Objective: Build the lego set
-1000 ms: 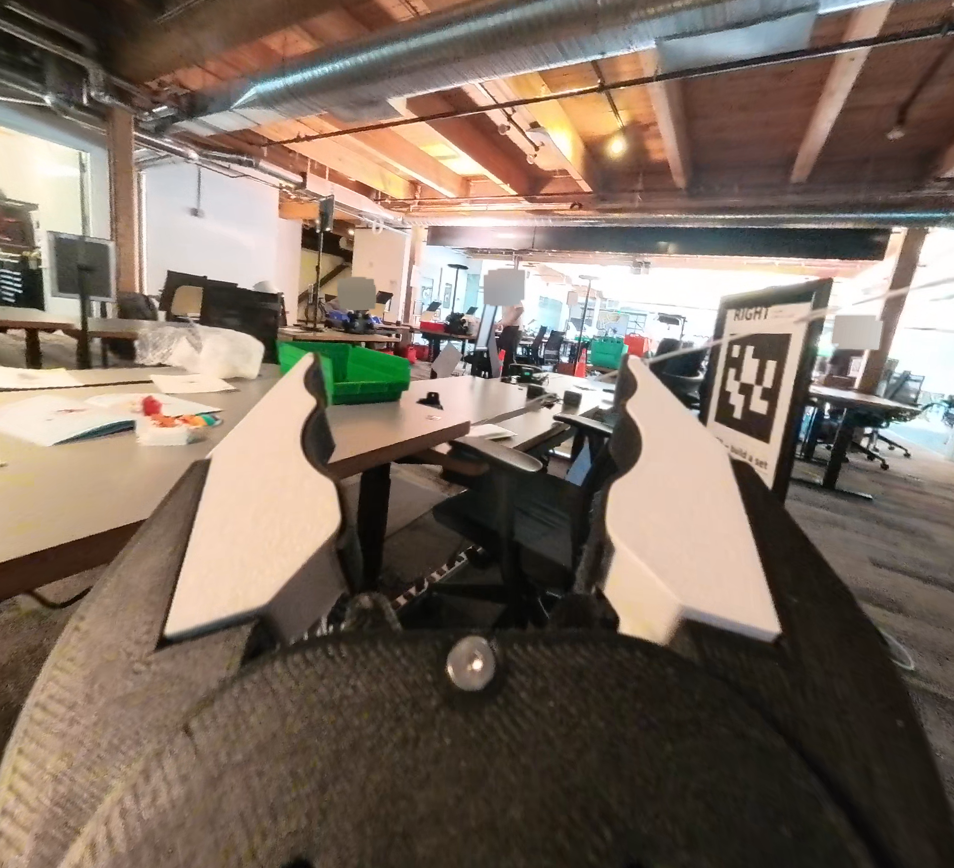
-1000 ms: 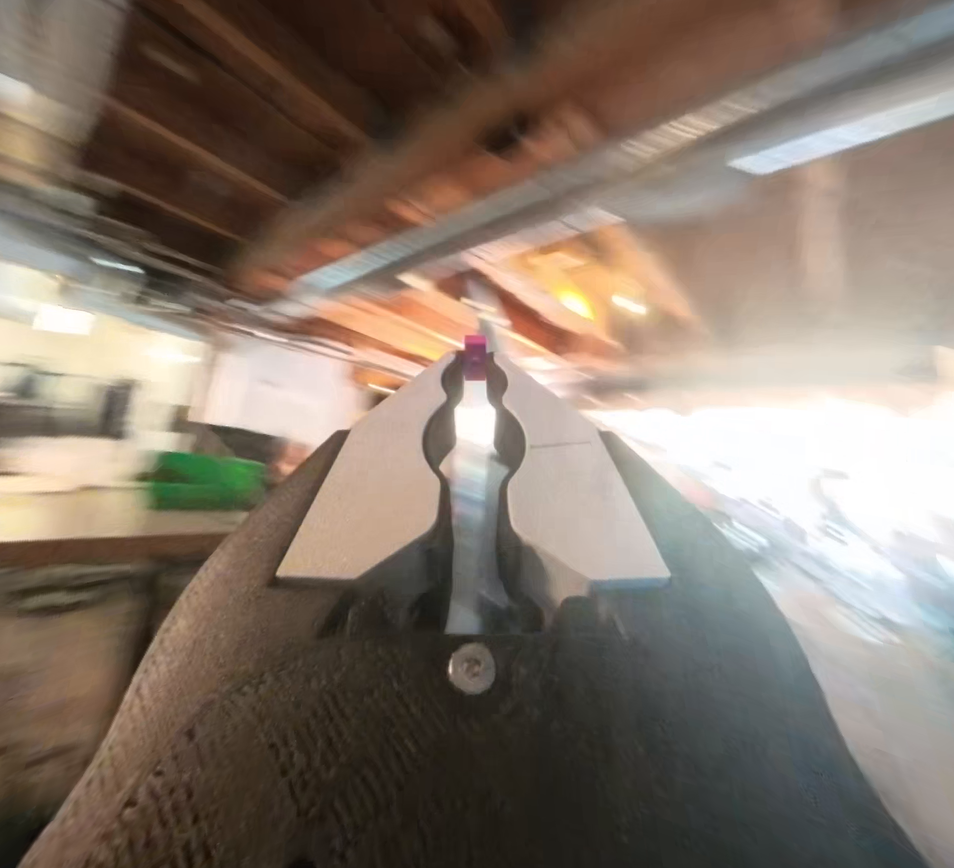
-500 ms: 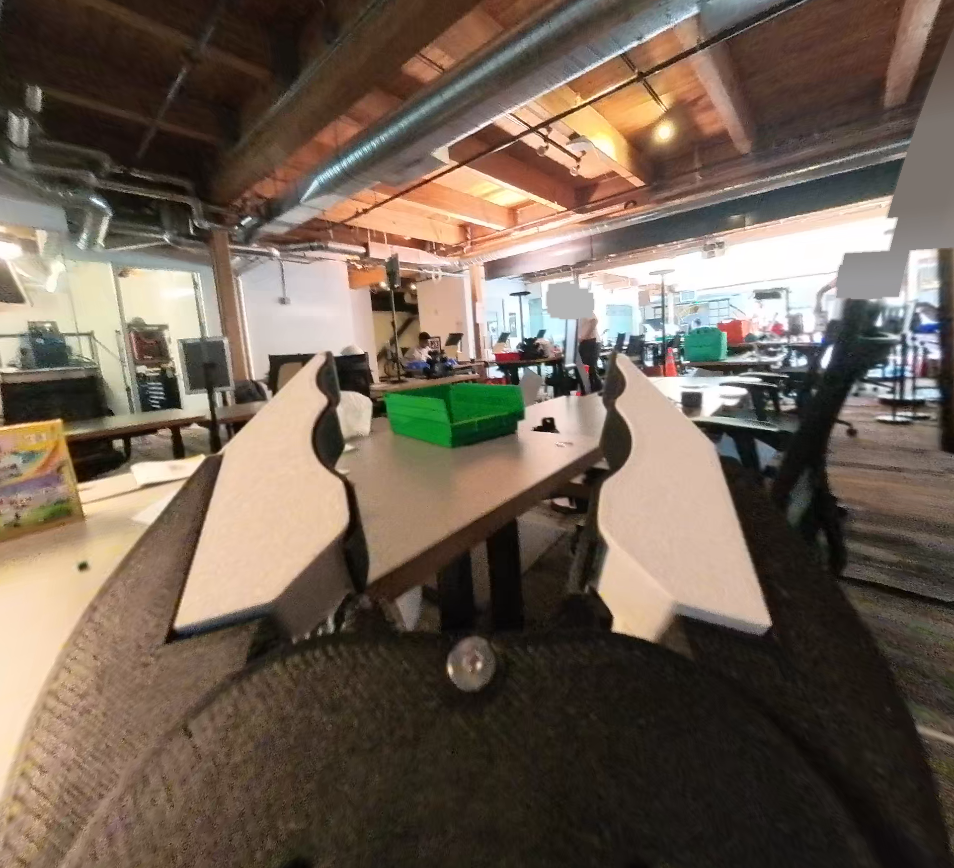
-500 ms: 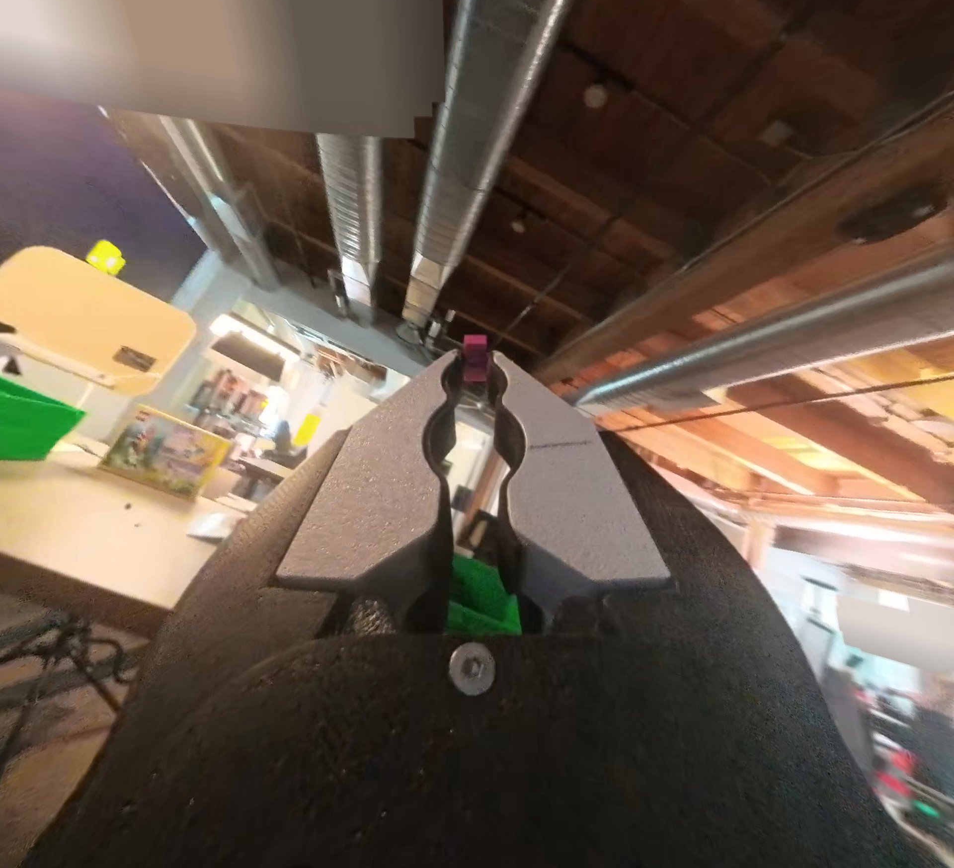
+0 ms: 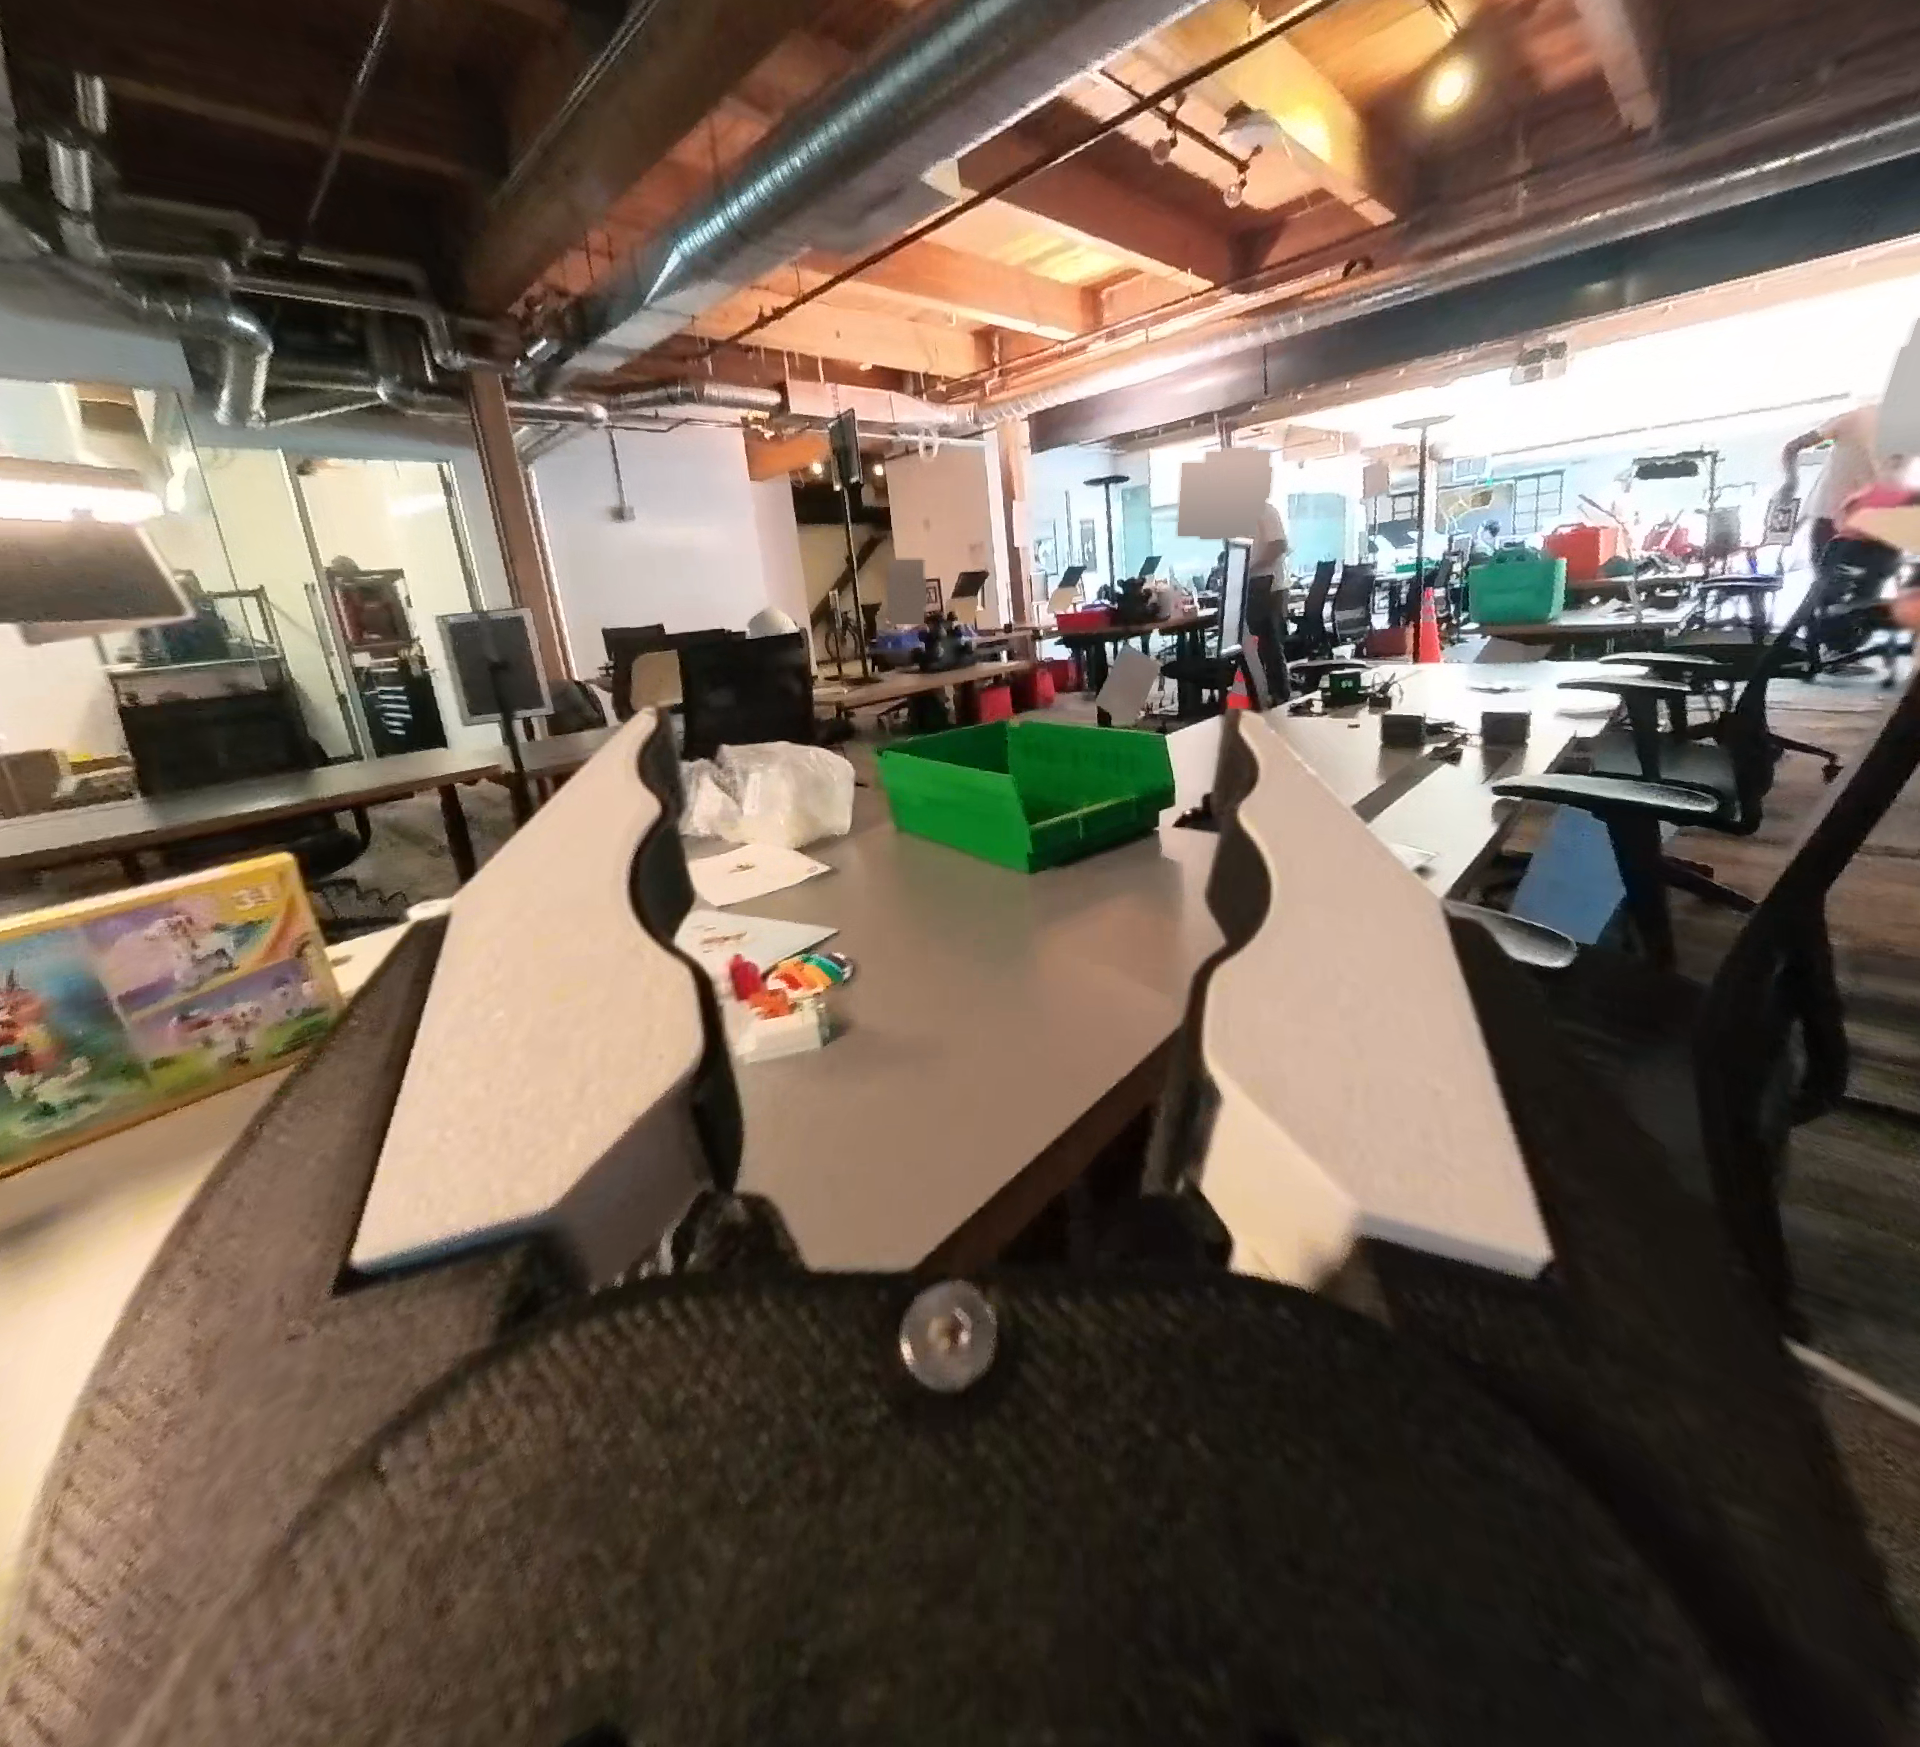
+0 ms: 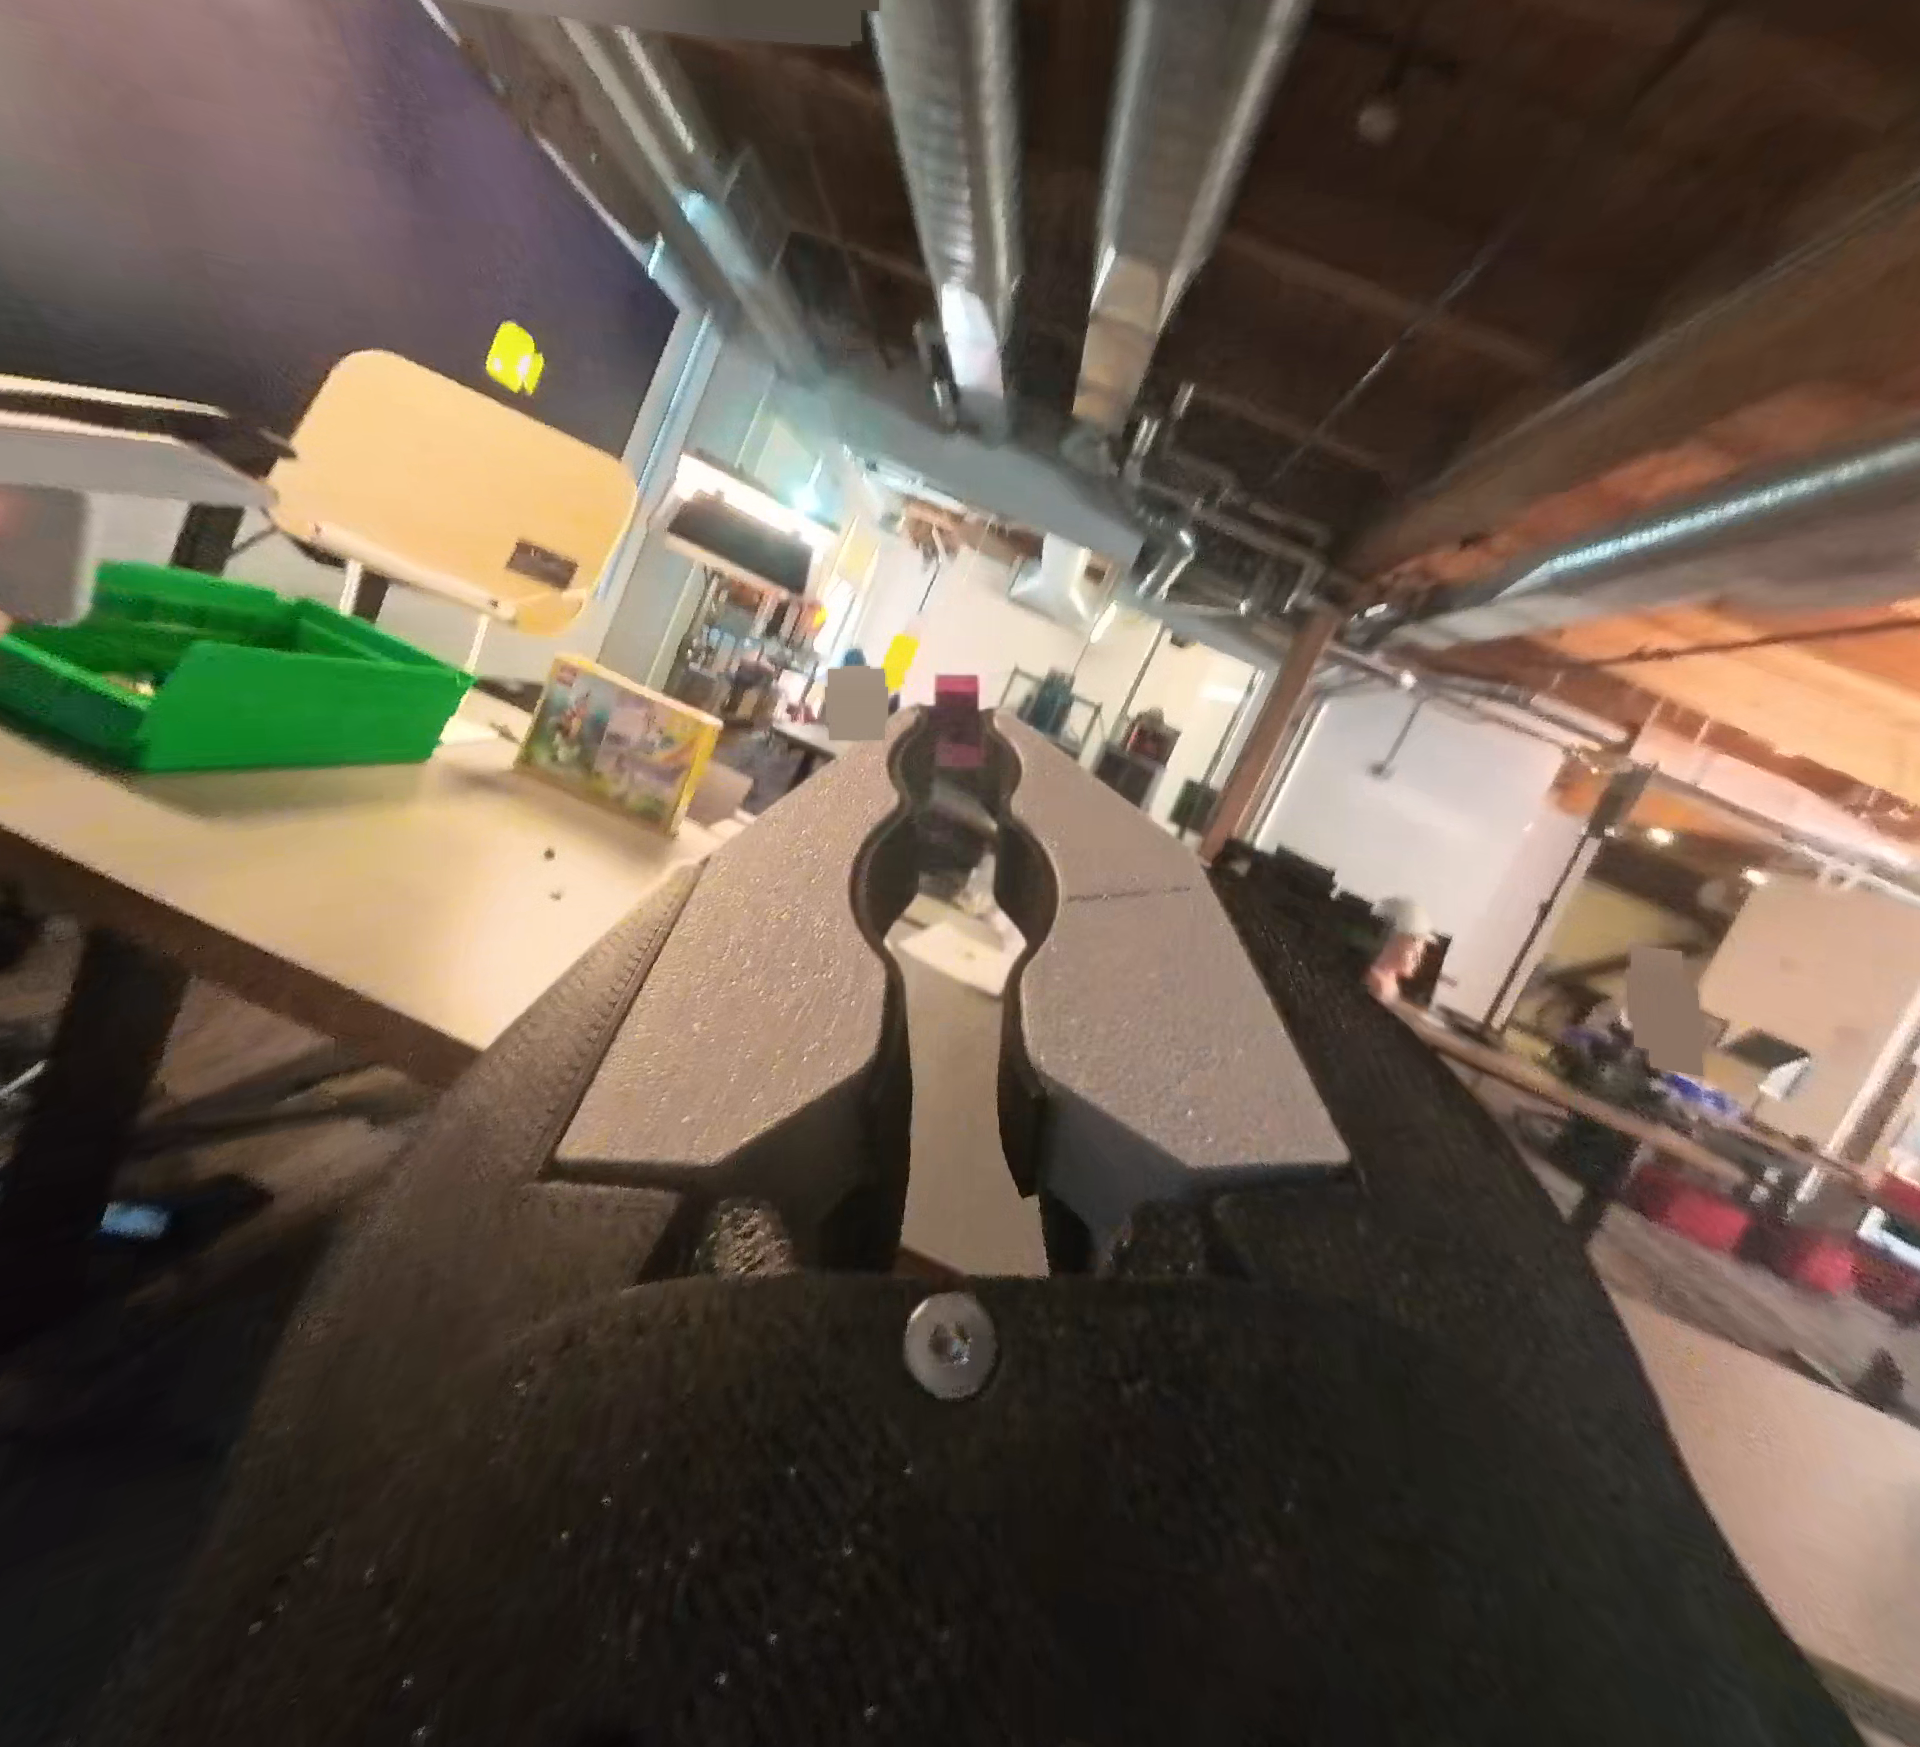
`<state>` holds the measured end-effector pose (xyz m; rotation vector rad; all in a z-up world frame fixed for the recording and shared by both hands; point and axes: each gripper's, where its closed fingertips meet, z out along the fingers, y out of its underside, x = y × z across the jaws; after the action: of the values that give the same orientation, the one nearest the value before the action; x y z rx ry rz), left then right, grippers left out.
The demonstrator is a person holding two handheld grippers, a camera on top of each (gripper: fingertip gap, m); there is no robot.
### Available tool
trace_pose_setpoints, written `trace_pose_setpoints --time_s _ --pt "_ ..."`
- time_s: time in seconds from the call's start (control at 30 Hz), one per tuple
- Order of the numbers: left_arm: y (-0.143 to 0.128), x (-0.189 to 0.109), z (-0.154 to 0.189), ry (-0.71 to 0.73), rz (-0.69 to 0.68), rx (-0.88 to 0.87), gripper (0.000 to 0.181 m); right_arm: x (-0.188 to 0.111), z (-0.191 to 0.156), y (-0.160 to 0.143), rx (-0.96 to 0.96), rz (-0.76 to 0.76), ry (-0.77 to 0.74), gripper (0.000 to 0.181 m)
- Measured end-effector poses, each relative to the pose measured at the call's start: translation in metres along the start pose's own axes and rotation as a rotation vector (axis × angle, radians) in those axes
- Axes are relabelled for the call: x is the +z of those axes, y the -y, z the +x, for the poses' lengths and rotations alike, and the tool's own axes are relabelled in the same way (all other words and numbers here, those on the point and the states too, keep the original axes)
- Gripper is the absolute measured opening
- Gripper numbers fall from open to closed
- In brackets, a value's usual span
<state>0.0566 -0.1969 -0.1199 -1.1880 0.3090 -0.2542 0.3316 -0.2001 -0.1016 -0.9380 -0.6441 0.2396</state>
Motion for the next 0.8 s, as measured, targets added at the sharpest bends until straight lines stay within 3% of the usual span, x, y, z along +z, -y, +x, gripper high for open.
trace_pose_setpoints --time_s 0.13,0.27,0.4,0.5,0.6,0.67,0.8 --pt "-0.008 0.012 -0.021 0.018 0.035 0.109 0.096 0.014 0.003 -0.024 -0.034 -0.033 0.007 0.006" --pt "-0.038 0.068 -0.050 -0.028 0.051 0.215 0.096 0.063 0.018 -0.082 -0.073 -0.038 0.044 0.006" --pt "-0.042 0.133 -0.058 -0.271 0.147 0.080 0.100 0.114 0.036 -0.137 -0.069 -0.051 0.057 0.006" --pt "-0.036 0.163 -0.075 -0.325 0.109 -0.008 0.110 0.131 0.047 -0.138 -0.097 -0.044 0.051 0.006" --pt "-0.017 0.154 -0.086 -0.309 0.114 -0.052 0.110 0.128 0.059 -0.116 -0.134 -0.038 0.014 0.006" --pt "-0.012 0.138 -0.090 -0.281 0.082 -0.071 0.112 0.123 0.067 -0.101 -0.048 -0.018 -0.014 0.006" --pt "0.003 0.103 -0.091 -0.313 0.160 -0.270 0.114 0.119 0.066 -0.085 0.131 0.005 -0.019 0.006"
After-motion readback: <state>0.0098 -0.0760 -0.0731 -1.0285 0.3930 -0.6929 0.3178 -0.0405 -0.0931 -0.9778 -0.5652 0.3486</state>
